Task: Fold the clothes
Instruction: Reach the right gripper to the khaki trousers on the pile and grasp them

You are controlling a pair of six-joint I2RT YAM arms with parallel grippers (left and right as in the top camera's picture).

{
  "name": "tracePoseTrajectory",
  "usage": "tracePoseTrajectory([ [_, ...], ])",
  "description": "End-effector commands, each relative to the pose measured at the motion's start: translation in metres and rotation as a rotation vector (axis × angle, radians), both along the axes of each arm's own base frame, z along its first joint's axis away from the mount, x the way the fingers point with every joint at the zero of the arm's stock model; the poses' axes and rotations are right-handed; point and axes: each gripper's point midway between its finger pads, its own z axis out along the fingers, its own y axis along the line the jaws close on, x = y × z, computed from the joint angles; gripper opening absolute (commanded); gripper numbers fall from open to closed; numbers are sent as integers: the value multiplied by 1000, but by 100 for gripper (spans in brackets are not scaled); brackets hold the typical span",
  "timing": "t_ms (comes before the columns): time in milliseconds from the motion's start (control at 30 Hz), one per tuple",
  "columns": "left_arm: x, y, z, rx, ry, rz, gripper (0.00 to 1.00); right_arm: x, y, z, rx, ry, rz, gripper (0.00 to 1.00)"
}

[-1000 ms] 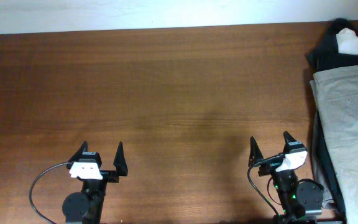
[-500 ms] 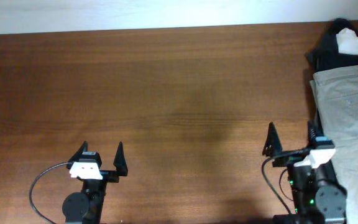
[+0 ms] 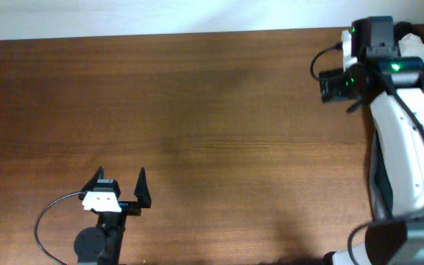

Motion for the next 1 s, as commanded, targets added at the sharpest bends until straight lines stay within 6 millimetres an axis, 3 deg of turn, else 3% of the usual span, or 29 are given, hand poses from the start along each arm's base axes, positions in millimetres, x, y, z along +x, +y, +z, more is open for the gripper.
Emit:
tracePoseTrajectory([
  [0,0,1,-2,16,-2,4,99,18,-50,-27,-120,64,-101,99],
  [133,0,1,-2,16,-2,4,99,32,-113,-98,-171,178,-247,99],
  [167,0,1,-2,16,-2,4,99,31,-122,-116,-168,215,-263,99],
  [233,0,1,-2,16,-2,4,99,28,-131,-134,-162,249,-302,99],
  [533,0,1,-2,16,-2,4,99,36,-148,-173,-224,294,-312,100],
  [667,0,1,-2,16,-2,4,99,33,-164,-178,-324,319,-354,95],
  [833,0,1,-2,16,-2,4,99,33,-175,-186,-320,313,-376,96],
  [967,0,1,-2,16,-2,4,99,33,-173,-205,-253,330,-362,96],
])
